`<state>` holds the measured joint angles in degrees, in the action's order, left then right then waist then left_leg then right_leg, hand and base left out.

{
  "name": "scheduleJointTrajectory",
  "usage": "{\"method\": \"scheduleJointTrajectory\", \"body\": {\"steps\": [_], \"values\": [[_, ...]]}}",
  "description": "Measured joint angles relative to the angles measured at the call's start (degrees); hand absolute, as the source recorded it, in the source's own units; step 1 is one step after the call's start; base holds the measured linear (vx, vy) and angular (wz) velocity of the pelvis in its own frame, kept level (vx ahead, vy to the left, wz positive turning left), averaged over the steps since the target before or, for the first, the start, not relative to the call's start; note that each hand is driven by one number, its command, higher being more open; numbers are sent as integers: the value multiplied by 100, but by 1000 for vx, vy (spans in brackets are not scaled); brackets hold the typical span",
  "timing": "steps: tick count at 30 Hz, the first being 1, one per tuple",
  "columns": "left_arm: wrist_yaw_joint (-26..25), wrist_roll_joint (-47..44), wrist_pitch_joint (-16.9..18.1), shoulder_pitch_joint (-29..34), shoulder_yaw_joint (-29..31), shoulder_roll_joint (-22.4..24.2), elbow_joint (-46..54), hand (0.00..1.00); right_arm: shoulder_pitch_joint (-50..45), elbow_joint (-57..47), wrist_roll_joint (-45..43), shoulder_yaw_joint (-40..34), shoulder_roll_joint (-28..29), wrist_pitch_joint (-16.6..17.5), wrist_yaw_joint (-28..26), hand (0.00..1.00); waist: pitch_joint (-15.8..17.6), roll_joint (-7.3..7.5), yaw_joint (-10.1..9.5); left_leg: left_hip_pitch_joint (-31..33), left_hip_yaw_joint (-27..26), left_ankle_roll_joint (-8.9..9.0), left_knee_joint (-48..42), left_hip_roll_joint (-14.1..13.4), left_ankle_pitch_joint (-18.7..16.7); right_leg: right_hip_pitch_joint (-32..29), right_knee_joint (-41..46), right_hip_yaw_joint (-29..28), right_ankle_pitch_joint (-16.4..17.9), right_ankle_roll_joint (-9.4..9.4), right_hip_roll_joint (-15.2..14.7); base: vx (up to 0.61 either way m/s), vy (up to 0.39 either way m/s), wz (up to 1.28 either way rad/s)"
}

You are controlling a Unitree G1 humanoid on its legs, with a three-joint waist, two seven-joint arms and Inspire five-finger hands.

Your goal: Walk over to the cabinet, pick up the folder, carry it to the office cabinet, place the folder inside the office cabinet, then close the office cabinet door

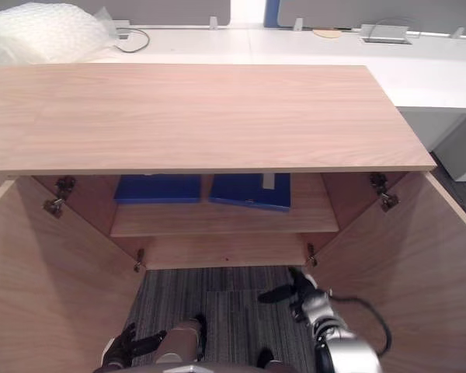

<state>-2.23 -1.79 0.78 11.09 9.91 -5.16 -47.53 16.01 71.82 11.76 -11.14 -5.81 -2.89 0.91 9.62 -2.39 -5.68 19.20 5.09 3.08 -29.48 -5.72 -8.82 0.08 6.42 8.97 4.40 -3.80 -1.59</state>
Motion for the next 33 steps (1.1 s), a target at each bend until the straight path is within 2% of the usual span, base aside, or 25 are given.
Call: {"method": "scheduleJointTrajectory", "body": {"steps": [2,3,5,9,10,12,13,14,15,16,17,18,19,20,21,22,23,24,25,26,27,29,32,33], "values": [[-129,246,-5,-110,-64,-62,-130,100,-502,62,-645,-539,357,-37,176,100,-37,39,140,-45,-139,21,99,-24,-29,-56,6,-168,2,24,-6,-25,42,-52],[-249,377,-6,-101,-200,-106,-171,100,-913,-200,-963,-669,496,108,299,100,-133,58,179,-95,-341,-8,216,-36,-30,-236,-15,-511,-91,-1,-8,-15,68,-92],[-293,480,-7,-171,-295,-182,-320,100,-1110,-420,-1252,-942,581,132,331,100,-207,88,353,-233,-592,-48,334,-34,-40,-353,-25,-889,-185,-34,-48,-19,100,-120],[-305,234,12,-474,-297,-170,-811,100,-1500,-655,-2038,-1491,593,234,354,100,-320,244,442,-836,-1473,-163,709,-82,-99,-444,11,-1825,-305,-109,-94,-1,91,-124],[-287,153,43,-563,-199,-141,-917,100,-1642,-726,-2152,-1540,604,229,410,100,-358,296,453,-1013,-1838,-176,756,-145,-151,-489,7,-2144,-371,-136,-71,20,87,-143],[-289,11,107,-669,-84,-47,-1071,100,-1826,-754,-2340,-1516,616,221,524,100,-371,318,467,-1282,-2369,-181,795,-255,-245,-527,32,-2586,-493,-179,4,28,78,-155],[-315,-73,145,-737,71,83,-1188,100,-1898,-847,-2506,-1509,599,189,598,100,-369,281,512,-1454,-2767,-200,832,-385,-277,-613,77,-2581,-624,-107,65,23,51,-177],[-303,-121,163,-769,123,193,-1249,100,-1920,-965,-2531,-1447,559,189,601,100,-325,197,520,-1629,-3231,-246,877,-528,-279,-728,189,-2202,-674,37,49,17,37,-188],[-287,-116,168,-767,167,250,-1240,100,-1909,-986,-2513,-1402,544,187,596,100,-312,218,516,-1753,-3493,-263,916,-559,-272,-845,328,-1771,-609,99,-29,11,35,-184],[-240,-94,168,-784,186,299,-1261,100,-1900,-1095,-2519,-1345,543,168,579,100,-287,210,565,-1922,-3833,-266,915,-622,-280,-999,653,-658,-561,172,-377,8,24,-148],[-224,-87,168,-834,171,308,-1293,100,-1921,-1227,-2441,-1201,519,165,565,100,-279,210,628,-2080,-4049,-244,910,-682,-297,-1018,1076,318,-407,397,-820,6,-4,-121],[-230,-87,162,-854,167,323,-1299,100,-1936,-1287,-2339,-1124,507,168,559,100,-278,209,628,-2161,-4115,-231,905,-720,-302,-1011,1295,568,-321,438,-958,-5,-108,-71],[-243,-88,166,-870,158,337,-1305,100,-1972,-1381,-2243,-976,496,172,556,100,-284,217,633,-2268,-4175,-127,880,-819,-312,-979,1631,710,-141,404,-1063,-28,-224,-34],[-240,-88,167,-910,75,312,-1303,100,-1974,-1391,-2182,-874,498,172,547,100,-298,260,640,-2352,-4172,-8,885,-867,-363,-982,1870,668,60,268,-1071,-31,-262,-15],[-239,-83,166,-935,-39,265,-1302,100,-1968,-1391,-2149,-848,490,171,540,100,-328,352,653,-2401,-4073,110,936,-824,-333,-974,1937,668,213,185,-1072,-32,-270,2],[-244,-83,165,-934,-84,263,-1302,100,-1967,-1394,-2120,-848,462,172,551,100,-330,349,664,-2428,-3971,177,1056,-738,-293,-982,1905,690,280,127,-1040,-4,-186,-2],[-253,-74,170,-905,-259,312,-1301,100,-1955,-1430,-2087,-836,364,172,571,100,-422,216,665,-2462,-3514,269,1522,-549,-171,-901,1468,768,262,98,-847,3,-136,-12],[-251,-17,172,-901,-280,319,-1301,100,-1941,-1485,-2085,-822,354,172,583,100,-444,183,655,-2453,-3396,271,1739,-493,-142,-866,1235,773,228,61,-733,20,-68,-27],[-256,57,174,-902,-290,314,-1300,100,-1915,-1617,-2082,-793,354,183,606,100,-469,152,646,-2442,-3236,268,2149,-463,-121,-782,730,767,127,27,-473,22,-48,-29],[-259,94,177,-902,-298,307,-1299,100,-1887,-1675,-2080,-794,352,191,613,100,-495,136,646,-2415,-3175,267,2313,-446,-115,-781,570,748,51,84,-356,33,-53,-38],[-271,174,172,-896,-317,286,-1314,100,-1835,-1783,-2078,-798,341,194,693,100,-485,160,643,-2432,-3060,242,2543,-435,112,-786,389,727,-161,164,-191,32,-68,-31],[-258,237,163,-868,-447,245,-1341,100,-1850,-2045,-2058,-819,251,192,861,100,-498,168,657,-2466,-2831,268,2648,-528,497,-752,322,735,-290,321,9,42,-109,-24],[-245,257,167,-864,-513,272,-1339,100,-1910,-2612,-1945,-937,85,202,1003,100,-546,130,743,-2513,-2773,339,2758,-579,572,-703,271,782,-303,453,93,95,-48,3],[-240,265,167,-863,-518,287,-1338,100,-1899,-2808,-1832,-1016,-7,249,1037,100,-571,97,745,-2530,-2753,384,2816,-580,606,-700,277,790,-339,566,114,157,13,9]]}}
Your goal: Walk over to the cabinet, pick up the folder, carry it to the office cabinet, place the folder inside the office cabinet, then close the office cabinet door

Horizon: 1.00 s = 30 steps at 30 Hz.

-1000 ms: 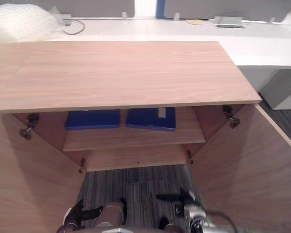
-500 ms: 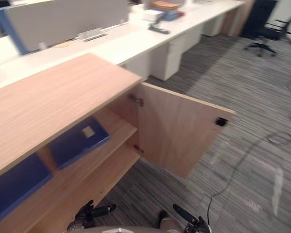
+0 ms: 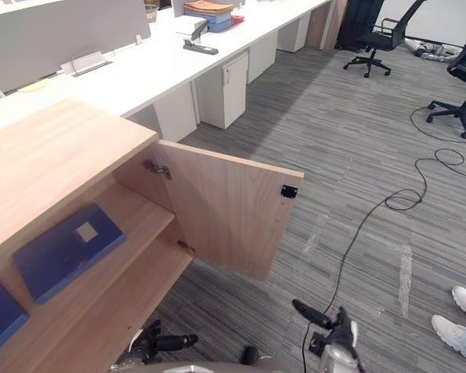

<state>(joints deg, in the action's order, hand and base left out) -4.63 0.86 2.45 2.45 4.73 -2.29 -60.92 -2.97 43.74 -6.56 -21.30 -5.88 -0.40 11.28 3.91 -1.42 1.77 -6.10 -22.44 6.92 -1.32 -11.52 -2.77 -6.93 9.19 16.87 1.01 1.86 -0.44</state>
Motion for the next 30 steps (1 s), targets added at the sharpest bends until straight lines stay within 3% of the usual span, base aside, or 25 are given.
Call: {"method": "scheduleJointTrajectory", "body": {"steps": [5,20,30], "values": [[14,73,0,92,-8,-81,7,100,278,-143,258,67,-393,122,-45,100,-74,-81,-4,-173,185,17,90,11,12,225,-10,2,-6,24,9,96,39,14],[126,87,4,218,-159,-309,14,100,2034,30,672,1400,-915,169,-244,100,-134,-51,-141,102,570,-88,292,197,281,234,-541,139,-403,-3,-76,-51,30,9],[126,-35,74,241,-171,-301,14,100,3202,1372,646,1584,-1287,164,-389,100,-123,-66,-209,127,831,-97,410,220,405,387,-743,380,-500,-2,-52,-17,13,13]]}}
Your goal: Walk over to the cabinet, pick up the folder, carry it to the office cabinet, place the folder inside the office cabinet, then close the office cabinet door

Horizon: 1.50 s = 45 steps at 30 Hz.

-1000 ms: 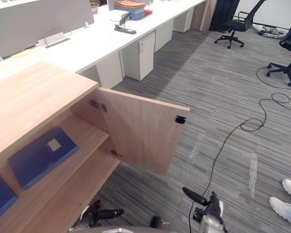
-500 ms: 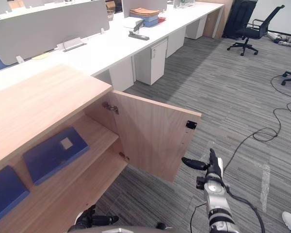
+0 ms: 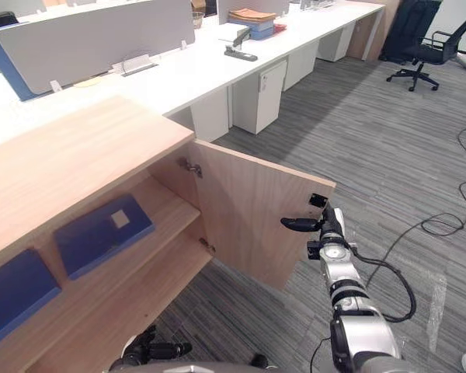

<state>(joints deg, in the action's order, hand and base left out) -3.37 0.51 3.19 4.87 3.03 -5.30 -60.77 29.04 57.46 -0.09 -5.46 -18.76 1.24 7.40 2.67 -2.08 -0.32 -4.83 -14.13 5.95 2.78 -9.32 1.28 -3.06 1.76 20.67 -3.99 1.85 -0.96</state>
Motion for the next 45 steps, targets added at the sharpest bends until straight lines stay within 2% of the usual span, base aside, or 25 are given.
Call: {"method": "scheduleJointTrajectory", "body": {"steps": [5,10,12,16,20,24,26,30,32,35,38,41,45], "values": [[-1,16,55,-3,-185,8,42,100,306,348,-6,-4,-285,1,-36,100,92,-112,-4,53,144,-47,18,62,50,23,0,127,-19,-21,-73,-41,36,14],[-5,9,57,-1,-191,-4,50,100,288,397,-182,305,-285,1,-128,100,129,-118,6,80,219,-52,12,71,64,23,1,163,-24,-23,-85,-36,22,5],[0,6,57,2,-192,-14,49,100,101,113,-247,890,-371,-1,-171,100,159,-94,67,78,212,-46,1,55,60,23,-10,143,-21,-26,-63,-30,9,-7],[83,9,56,-6,-210,-53,28,100,-554,-979,-187,2315,-959,2,-549,100,165,-31,115,48,59,3,-41,-53,32,18,-74,15,6,-37,37,-18,-10,-19],[129,223,52,-20,-127,-177,-139,100,-1250,-2311,458,3494,-1312,83,-1325,100,113,67,235,-4,-129,110,-174,-288,-36,17,-118,-177,90,81,291,5,-66,-32],[121,426,35,-8,332,-143,-245,100,-1592,-2765,949,4347,-1216,296,-1936,100,72,95,216,-1,-110,114,-211,-448,-39,13,-145,-213,157,180,463,39,-104,-10],[92,477,-9,67,794,-96,-297,100,-1833,-3003,1178,4719,-1028,469,-2235,100,39,85,132,6,-81,102,-210,-493,-34,8,-134,-188,191,231,512,55,-71,4],[79,672,-104,383,1537,-1,-366,100,-2216,-3432,1365,5036,-1009,715,-2552,100,-31,48,51,29,-30,95,-199,-476,-34,11,-76,-116,250,285,483,81,-2,13],[81,684,-131,529,2124,57,-368,100,-2383,-3537,1365,5043,-1085,814,-2681,100,-65,95,36,58,37,96,-188,-441,-35,12,-20,-40,281,257,429,86,54,23],[132,697,-149,550,2603,81,-397,100,-2507,-3515,1625,5045,-1156,815,-2764,100,-155,204,-49,49,67,82,-195,-352,-68,9,112,19,333,200,311,49,93,14],[155,696,-199,551,2964,135,-462,100,-2584,-3445,1671,5050,-1102,814,-2805,100,-185,233,-97,56,105,101,-210,-302,-119,9,158,60,343,161,234,0,86,10],[216,685,-239,550,3441,228,-477,100,-2605,-3143,1820,5051,-778,779,-2801,100,-220,288,-234,135,331,52,-235,-211,-149,19,238,221,382,79,98,-22,66,32],[246,624,-245,551,3902,378,-476,100,-2606,-2627,1845,5034,-213,638,-2683,100,-241,248,-422,313,730,-16,-243,-98,-106,23,347,567,501,23,-71,-15,42,50]]}}
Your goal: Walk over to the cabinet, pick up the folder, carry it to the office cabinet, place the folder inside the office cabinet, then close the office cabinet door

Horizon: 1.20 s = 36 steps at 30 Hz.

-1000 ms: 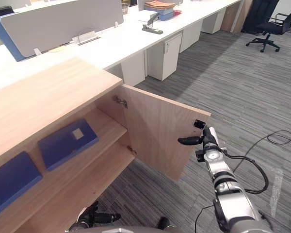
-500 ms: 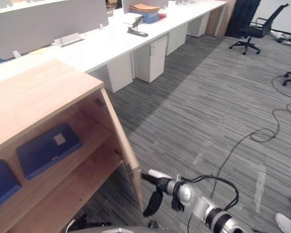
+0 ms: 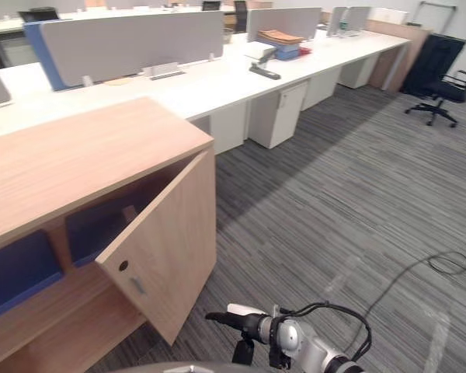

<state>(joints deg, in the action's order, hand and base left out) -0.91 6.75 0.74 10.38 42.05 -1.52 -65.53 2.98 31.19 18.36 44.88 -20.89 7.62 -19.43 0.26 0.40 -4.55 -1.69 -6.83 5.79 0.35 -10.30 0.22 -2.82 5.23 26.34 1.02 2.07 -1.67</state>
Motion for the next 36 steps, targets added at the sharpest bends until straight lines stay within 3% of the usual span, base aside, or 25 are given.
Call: {"method": "scheduleJointTrajectory", "body": {"steps": [3,6,7,8,9,10,11,13,14,15,16,17,18,19,21,24,25,26,27,28,29,31,34,35,36], "values": [[-9,-14,-4,11,210,90,1,100,-48,516,20,-195,351,-68,103,100,1,-39,-155,79,376,-51,13,120,36,4,318,350,247,-89,-227,23,29,76],[-43,-255,-24,64,235,214,6,100,-313,1443,13,-1179,854,-226,345,100,42,-28,-203,65,1056,-176,-10,528,30,20,1466,931,969,-381,-993,54,26,129],[-54,-355,-32,62,176,194,6,100,-510,1778,-1,-1818,996,-305,491,100,65,-11,-193,54,1498,-271,-2,787,10,60,2109,985,1151,-494,-1365,61,21,202],[-112,-452,-40,44,-28,169,-12,100,-751,1965,-46,-2361,1033,-394,694,100,88,22,-130,179,2000,-367,-204,1028,-25,-14,2665,531,1167,-407,-1617,66,26,224],[-134,-502,-25,30,-169,153,-12,100,-811,2076,-119,-2915,1080,-495,788,100,127,-29,-128,236,2330,-406,-302,1165,-33,-85,2939,76,1132,-327,-1663,75,26,239],[-206,-578,-13,-4,-402,141,-7,100,-819,2393,-233,-3639,1127,-511,1015,100,144,-87,-93,391,2814,-377,-486,1283,-16,-344,3384,-949,1149,-89,-1509,83,-35,236],[-298,-714,-15,-28,-581,37,-3,100,-811,2715,-517,-4356,1242,-543,1283,100,133,-90,-33,575,3326,-310,-603,1426,-8,-504,3445,-2255,1517,-223,-1162,70,-44,226],[-421,-851,-9,-50,-738,-110,-4,100,-807,3067,-912,-5057,1322,-580,1604,100,156,-25,101,844,4041,-175,-688,1643,55,-464,3060,-3639,1749,-516,-762,-49,-207,221],[-479,-889,-12,-88,-718,-202,42,100,-788,3330,-1230,-5347,1434,-657,1791,100,228,80,142,907,4361,-150,-657,1722,60,-307,2518,-4016,1718,-678,-703,-124,-294,202],[-526,-900,-16,-91,-707,-230,78,100,-809,3447,-1411,-5427,1453,-707,1875,100,258,109,173,928,4507,-145,-651,1732,57,-121,2291,-4049,1841,-827,-697,-110,-228,155],[-602,-943,-44,-81,-693,-229,179,100,-875,3583,-1550,-5552,1495,-770,1976,100,269,237,128,958,4571,-88,-578,1679,59,126,1872,-3885,2017,-900,-748,-159,-282,136],[-672,-1033,-84,-35,-692,-115,322,100,-968,3607,-1806,-5785,1492,-843,2095,100,276,110,161,1087,4512,-8,-625,1510,102,224,1766,-3465,2015,-800,-664,-152,-275,144],[-695,-1135,-104,-37,-688,16,370,100,-1110,3553,-1916,-6023,1567,-832,2194,100,287,89,195,1198,4322,59,-983,1511,92,321,1728,-3154,2006,-756,-662,-144,-312,157],[-713,-1210,-137,-37,-715,203,489,100,-1177,3486,-2064,-6182,1630,-849,2255,100,285,87,200,1201,3982,219,-1219,1439,-42,475,1639,-2819,1997,-721,-630,-43,-193,132],[-642,-1319,-136,-25,-809,270,806,100,-1209,3473,-2069,-6163,1652,-886,2256,100,315,114,126,1234,3897,374,-1058,1250,-6,594,1504,-2435,1958,-657,-494,-1,-196,96],[-647,-1353,-119,47,-1118,307,1192,100,-1145,3418,-2064,-6131,1718,-883,2265,100,397,171,36,1212,3944,410,-928,1120,90,806,1155,-2270,1825,-610,-346,52,-101,32],[-645,-1353,-98,109,-1322,260,1368,100,-1146,3365,-2063,-6124,1758,-880,2278,100,431,217,50,1279,3676,338,-947,1093,144,900,1057,-2183,1788,-610,-358,51,-38,33],[-658,-1361,-70,99,-1420,243,1566,100,-1144,3303,-2063,-6164,1823,-877,2327,100,514,323,102,1408,2729,-20,-1102,960,141,971,958,-2009,1741,-620,-426,38,-26,42],[-661,-1361,-61,93,-1424,254,1679,100,-1109,3280,-2064,-6177,1842,-872,2356,100,547,300,142,1591,2062,-252,-1367,778,43,969,941,-1933,1732,-609,-438,25,-18,52],[-660,-1361,5,78,-1458,284,1863,100,-1098,3227,-2064,-6183,1827,-862,2385,100,597,298,212,1970,764,-555,-2226,311,-250,980,935,-1796,1731,-607,-432,57,-9,51],[-676,-1378,55,59,-1645,292,1920,100,-1117,3198,-2067,-6334,1816,-842,2398,100,653,177,217,2097,-213,-638,-2944,-59,-490,1064,969,-1635,1734,-613,-446,136,37,54],[-672,-1381,146,0,-2139,189,1949,100,-1072,3225,-2076,-6544,1801,-841,2443,100,745,44,248,2101,-693,-773,-2876,9,-550,1059,1142,-1448,1759,-655,-527,152,113,69],[-650,-1396,233,-110,-2866,107,2097,100,-931,3262,-2089,-6628,1807,-823,2473,100,730,90,373,2054,-419,-835,-1841,681,78,1011,658,-1199,1703,-592,-643,23,27,94],[-609,-1392,237,-198,-3022,130,2148,100,-855,3287,-2103,-6647,1816,-802,2491,100,772,51,437,1996,-376,-831,-1520,833,226,1073,484,-980,1539,-719,-754,-26,14,98],[-614,-1393,240,-252,-3021,167,2167,100,-805,3329,-2117,-6660,1805,-768,2497,100,829,77,432,2026,-501,-875,-1743,807,54,1121,438,-899,1509,-764,-808,7,88,58]]}}
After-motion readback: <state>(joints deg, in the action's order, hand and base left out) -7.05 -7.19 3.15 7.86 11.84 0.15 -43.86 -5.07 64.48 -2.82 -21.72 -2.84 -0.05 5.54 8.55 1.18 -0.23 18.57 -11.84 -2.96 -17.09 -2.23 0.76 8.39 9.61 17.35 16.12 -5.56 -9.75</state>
